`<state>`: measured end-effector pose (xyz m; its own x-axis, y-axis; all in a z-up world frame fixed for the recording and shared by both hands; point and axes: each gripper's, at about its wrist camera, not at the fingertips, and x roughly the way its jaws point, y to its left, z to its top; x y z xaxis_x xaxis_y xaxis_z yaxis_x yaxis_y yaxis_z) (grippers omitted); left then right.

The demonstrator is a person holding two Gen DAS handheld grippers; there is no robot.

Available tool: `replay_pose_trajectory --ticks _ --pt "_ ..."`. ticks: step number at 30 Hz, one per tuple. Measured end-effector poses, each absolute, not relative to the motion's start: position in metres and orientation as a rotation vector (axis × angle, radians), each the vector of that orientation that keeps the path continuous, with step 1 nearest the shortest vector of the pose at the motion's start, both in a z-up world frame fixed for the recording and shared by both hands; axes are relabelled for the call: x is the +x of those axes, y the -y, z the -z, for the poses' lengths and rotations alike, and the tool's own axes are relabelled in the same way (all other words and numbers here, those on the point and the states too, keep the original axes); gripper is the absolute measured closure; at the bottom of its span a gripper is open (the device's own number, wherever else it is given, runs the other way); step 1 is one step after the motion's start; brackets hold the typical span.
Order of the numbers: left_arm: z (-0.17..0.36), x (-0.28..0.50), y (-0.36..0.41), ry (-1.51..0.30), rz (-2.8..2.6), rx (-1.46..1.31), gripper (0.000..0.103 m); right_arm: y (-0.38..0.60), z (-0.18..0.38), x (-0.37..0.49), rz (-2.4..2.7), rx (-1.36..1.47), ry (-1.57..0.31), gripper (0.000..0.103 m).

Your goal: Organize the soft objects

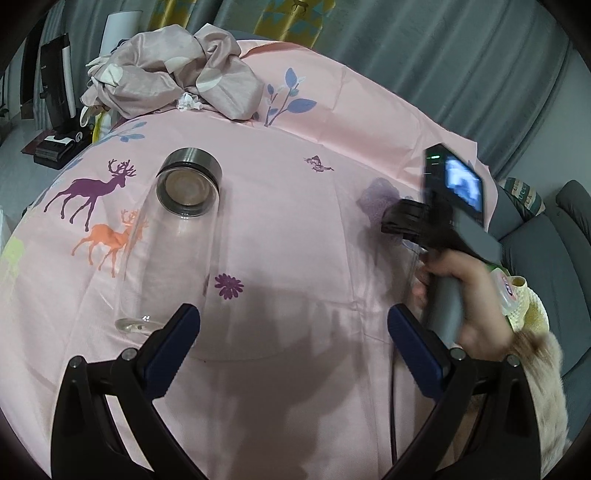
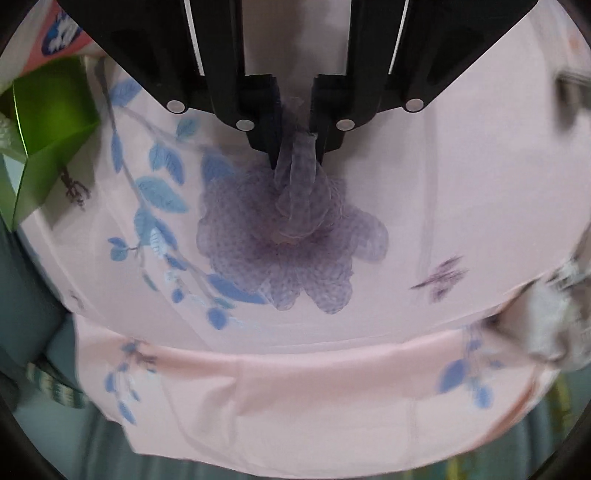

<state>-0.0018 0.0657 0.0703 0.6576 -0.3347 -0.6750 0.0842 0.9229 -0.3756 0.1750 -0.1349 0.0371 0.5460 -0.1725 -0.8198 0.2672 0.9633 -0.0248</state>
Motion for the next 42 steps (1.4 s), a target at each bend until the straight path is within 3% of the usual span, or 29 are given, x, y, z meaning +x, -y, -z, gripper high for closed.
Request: replay_pose_trajectory --ticks 7,14,16,18,20,31,35,39,42 --pt "-0.071 -0.005 -0.073 -0.818 0.231 -0.353 0.002 0.116 -0.077 0.078 -0.010 0.148 -0.990 0.090" --pt "-0.069 -0.010 -0.076 -0.829 0.209 -0.363 0.002 0.097 -0.067 0.000 -0.172 0.150 -1.129 0.089" --pt "-0.068 -0.013 -0.076 -0.836 0.206 -0.356 0.002 0.092 -0.057 -0.012 -0.191 0.121 -1.165 0.082" --pt "-0.069 -0.017 -0.075 -0.834 0.212 -0.350 0.002 0.090 -0.052 -0.017 -0.175 0.102 -1.181 0.048" --pt "-0.070 -0.021 -0.073 -0.830 0.213 -0.348 0.002 0.097 -0.053 -0.021 -0.144 0.113 -1.174 0.031" --pt "-0.063 -0.031 -0.039 -0.878 0.377 -0.364 0.008 0.164 -0.095 -0.035 -0.121 0.354 -0.917 0.028" --pt "-0.048 -0.029 -0.019 -0.944 0.429 -0.351 0.023 0.161 -0.076 -0.019 -0.195 0.462 -0.940 0.028" --pt "-0.034 -0.024 -0.004 -1.004 0.450 -0.335 0.027 0.149 -0.054 -0.005 -0.199 0.440 -1.008 0.028" --pt "-0.024 -0.018 0.001 -1.037 0.431 -0.318 0.042 0.141 -0.039 0.003 -0.166 0.415 -1.052 0.028"
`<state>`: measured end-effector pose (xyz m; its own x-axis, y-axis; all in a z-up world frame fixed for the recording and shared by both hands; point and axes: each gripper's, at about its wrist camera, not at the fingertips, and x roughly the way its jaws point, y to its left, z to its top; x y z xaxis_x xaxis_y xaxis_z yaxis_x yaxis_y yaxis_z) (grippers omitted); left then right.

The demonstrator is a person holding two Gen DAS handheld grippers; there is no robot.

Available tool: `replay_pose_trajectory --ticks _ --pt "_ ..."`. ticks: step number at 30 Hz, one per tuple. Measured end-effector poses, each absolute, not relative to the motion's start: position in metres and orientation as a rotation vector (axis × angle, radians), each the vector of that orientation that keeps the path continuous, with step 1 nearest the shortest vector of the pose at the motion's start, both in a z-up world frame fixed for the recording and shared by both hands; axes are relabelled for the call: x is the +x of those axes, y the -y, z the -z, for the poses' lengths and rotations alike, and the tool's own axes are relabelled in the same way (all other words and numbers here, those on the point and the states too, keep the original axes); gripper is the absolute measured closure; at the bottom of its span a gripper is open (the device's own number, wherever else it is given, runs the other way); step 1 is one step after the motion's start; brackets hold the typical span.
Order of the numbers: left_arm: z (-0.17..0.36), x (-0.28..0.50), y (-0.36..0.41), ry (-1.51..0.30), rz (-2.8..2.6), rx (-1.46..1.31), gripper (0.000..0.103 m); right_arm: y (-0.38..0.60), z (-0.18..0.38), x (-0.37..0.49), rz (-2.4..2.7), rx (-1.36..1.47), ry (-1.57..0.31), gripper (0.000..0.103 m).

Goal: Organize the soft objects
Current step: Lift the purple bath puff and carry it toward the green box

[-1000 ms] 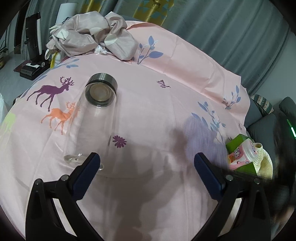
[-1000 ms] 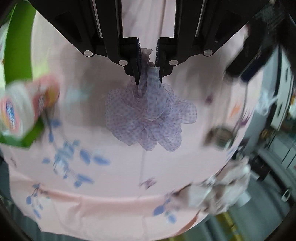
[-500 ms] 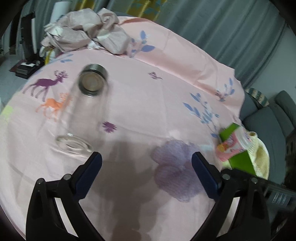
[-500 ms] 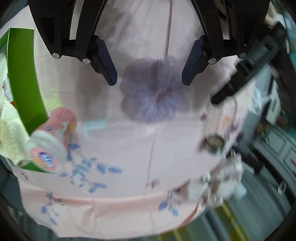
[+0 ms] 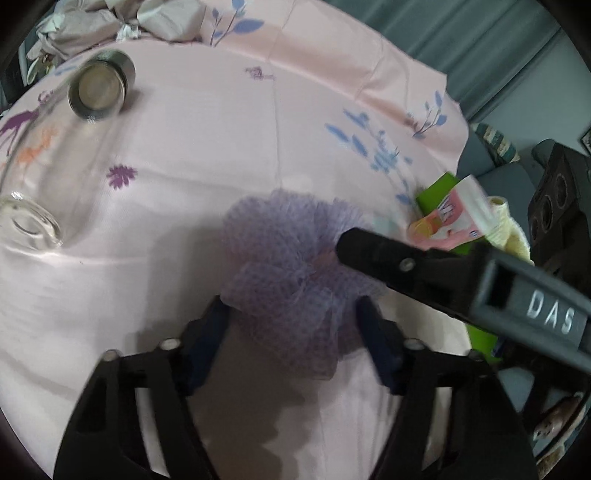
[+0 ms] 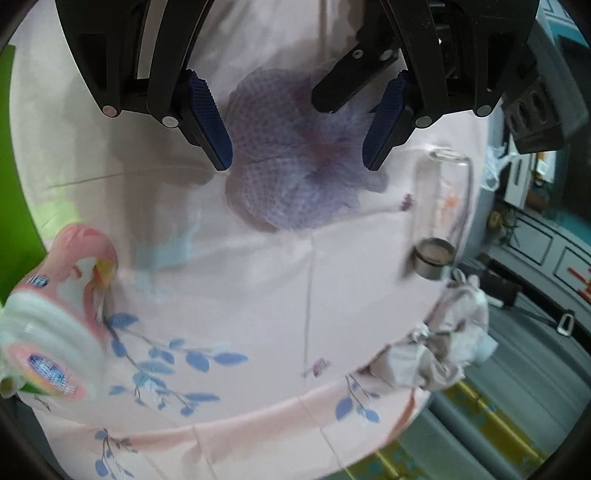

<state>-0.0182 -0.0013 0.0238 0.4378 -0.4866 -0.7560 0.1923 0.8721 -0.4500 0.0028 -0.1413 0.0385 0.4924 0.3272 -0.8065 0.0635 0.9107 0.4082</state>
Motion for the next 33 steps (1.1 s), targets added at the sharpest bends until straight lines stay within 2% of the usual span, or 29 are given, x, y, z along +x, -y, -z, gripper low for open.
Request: replay_pose_trajectory --ticks 4,6,7,8,12,14,33 --pt "-0.023 -0.018 0.002 -1.021 0.413 -0.288 0.049 0.135 -0.023 0.006 -0.161 0.372 -1.093 0.029" --pt "-0.022 -0.017 0.003 -1.016 0.414 -0.284 0.057 0.134 -0.020 0.008 -0.163 0.376 -1.093 0.034" --pt "-0.021 -0.017 0.003 -1.021 0.427 -0.292 0.064 0.133 -0.019 0.007 -0.162 0.371 -1.091 0.036" --pt "-0.020 -0.016 0.004 -1.026 0.440 -0.300 0.070 0.132 -0.019 0.007 -0.159 0.356 -1.089 0.042" --pt "-0.021 -0.020 0.011 -1.011 0.459 -0.271 0.079 0.132 -0.017 0.005 -0.224 0.377 -1.098 0.068" --pt "-0.024 -0.024 0.014 -0.993 0.463 -0.253 0.082 0.130 -0.016 0.005 -0.274 0.404 -1.107 0.071" --pt "-0.072 -0.056 0.000 -0.737 0.519 -0.238 0.082 0.116 -0.080 -0.033 -0.332 0.336 -0.854 0.071"
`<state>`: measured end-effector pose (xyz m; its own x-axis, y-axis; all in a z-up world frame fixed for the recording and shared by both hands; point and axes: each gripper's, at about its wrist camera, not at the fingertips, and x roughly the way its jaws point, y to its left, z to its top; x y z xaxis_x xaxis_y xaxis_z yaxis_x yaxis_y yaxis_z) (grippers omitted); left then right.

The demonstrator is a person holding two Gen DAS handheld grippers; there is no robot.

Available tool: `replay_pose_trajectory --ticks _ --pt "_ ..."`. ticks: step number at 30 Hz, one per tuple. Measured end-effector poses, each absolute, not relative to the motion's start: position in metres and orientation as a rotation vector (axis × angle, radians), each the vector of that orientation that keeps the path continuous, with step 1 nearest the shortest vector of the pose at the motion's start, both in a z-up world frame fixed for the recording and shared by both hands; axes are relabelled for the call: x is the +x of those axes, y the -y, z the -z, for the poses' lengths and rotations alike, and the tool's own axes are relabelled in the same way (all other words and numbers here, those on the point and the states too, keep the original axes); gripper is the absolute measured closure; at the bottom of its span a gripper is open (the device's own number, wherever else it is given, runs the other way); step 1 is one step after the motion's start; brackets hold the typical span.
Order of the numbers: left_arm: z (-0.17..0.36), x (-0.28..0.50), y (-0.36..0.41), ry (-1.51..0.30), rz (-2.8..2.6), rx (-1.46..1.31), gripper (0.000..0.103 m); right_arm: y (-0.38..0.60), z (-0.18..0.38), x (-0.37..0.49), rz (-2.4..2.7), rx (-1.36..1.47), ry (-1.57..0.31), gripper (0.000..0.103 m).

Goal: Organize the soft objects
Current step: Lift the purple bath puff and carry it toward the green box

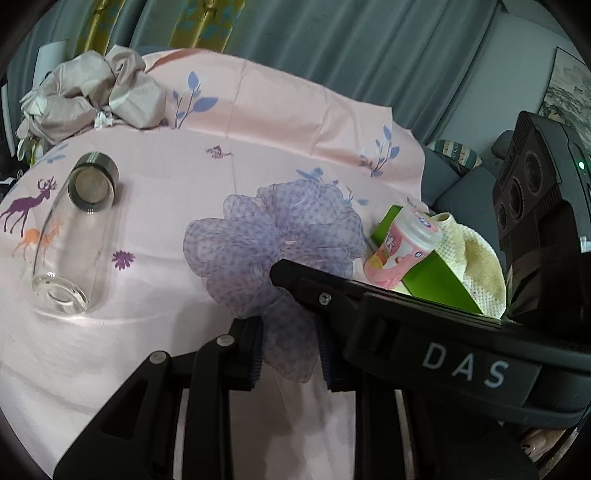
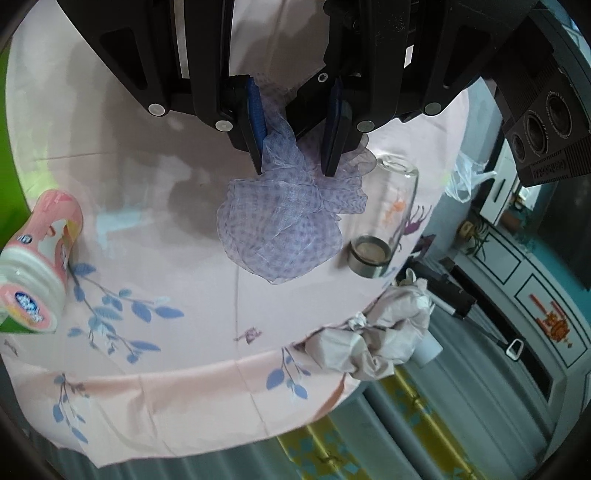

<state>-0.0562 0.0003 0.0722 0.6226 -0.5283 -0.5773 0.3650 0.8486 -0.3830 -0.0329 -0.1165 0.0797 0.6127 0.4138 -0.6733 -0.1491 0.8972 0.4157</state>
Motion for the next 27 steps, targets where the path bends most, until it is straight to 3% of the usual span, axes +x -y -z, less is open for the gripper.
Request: replay_pose_trajectory --ticks 27 --pt "-0.106 -0.074 0.005 -0.590 0.545 -0.184 0.082 0.112 -0.114 -0.054 -0.361 0.258 -0.697 0.071"
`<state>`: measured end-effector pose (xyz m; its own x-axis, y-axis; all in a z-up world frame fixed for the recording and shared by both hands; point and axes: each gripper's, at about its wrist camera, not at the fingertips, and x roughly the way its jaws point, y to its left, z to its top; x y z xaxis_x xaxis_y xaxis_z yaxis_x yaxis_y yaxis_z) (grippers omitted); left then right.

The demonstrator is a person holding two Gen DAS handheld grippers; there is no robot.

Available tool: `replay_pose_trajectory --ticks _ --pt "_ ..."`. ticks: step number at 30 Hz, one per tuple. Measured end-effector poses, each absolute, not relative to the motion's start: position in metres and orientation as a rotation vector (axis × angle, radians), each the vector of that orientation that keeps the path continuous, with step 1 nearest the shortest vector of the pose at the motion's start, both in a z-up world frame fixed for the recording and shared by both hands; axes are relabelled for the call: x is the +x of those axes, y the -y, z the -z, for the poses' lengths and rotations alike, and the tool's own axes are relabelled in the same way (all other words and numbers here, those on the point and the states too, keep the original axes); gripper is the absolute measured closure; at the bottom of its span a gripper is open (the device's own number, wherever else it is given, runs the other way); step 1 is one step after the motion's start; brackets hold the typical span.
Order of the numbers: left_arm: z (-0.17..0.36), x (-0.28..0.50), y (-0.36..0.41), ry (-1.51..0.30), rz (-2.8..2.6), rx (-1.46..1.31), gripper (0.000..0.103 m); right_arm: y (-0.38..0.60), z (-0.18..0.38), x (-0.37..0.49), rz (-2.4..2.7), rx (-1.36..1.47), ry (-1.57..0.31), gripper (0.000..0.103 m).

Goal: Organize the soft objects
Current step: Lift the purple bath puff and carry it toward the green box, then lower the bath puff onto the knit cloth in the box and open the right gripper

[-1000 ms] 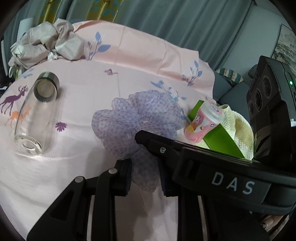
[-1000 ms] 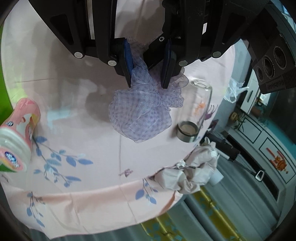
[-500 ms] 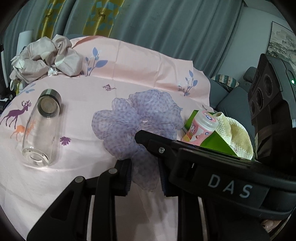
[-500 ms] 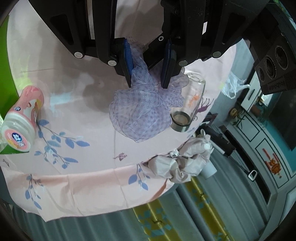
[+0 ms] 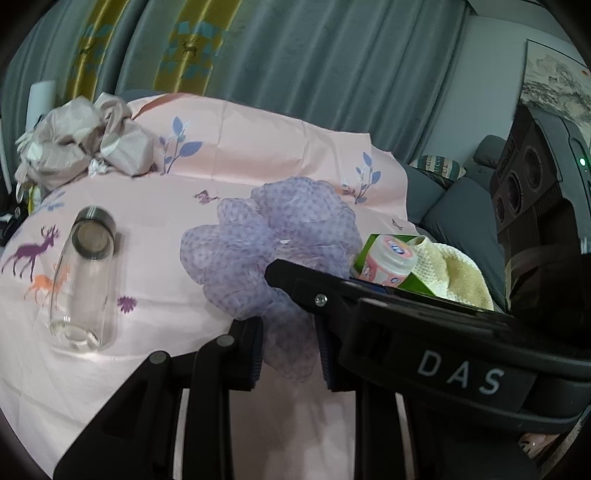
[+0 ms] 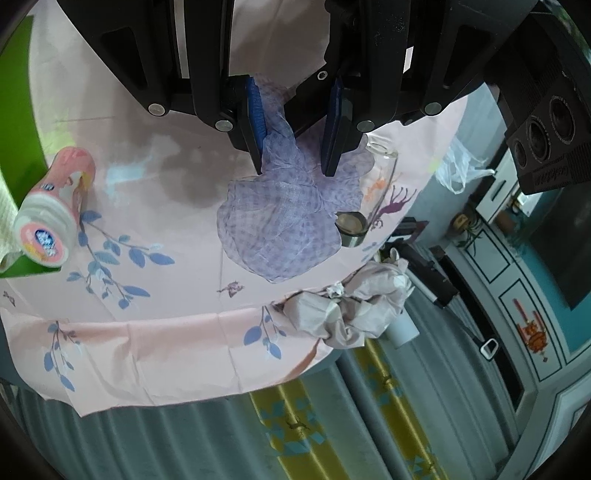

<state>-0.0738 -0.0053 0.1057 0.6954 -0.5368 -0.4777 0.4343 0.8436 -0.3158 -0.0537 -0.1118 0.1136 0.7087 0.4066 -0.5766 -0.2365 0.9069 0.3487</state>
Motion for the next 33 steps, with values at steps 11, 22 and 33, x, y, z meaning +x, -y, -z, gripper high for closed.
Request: replay_pose_trajectory --ticks 11,22,33 --pt "-0.172 -0.093 0.068 -0.485 0.657 -0.084 0.082 0.172 -0.172 -0.090 -0.287 0.326 -0.543 0.071" --pt "-0.215 -0.085 0.162 -0.475 0.835 -0.006 0.081 0.266 -0.213 -0.117 -0.110 0.463 -0.438 0.071" --pt "-0.203 -0.060 0.260 -0.587 0.939 0.097 0.081 0.356 -0.192 -0.104 0.003 0.639 -0.408 0.071"
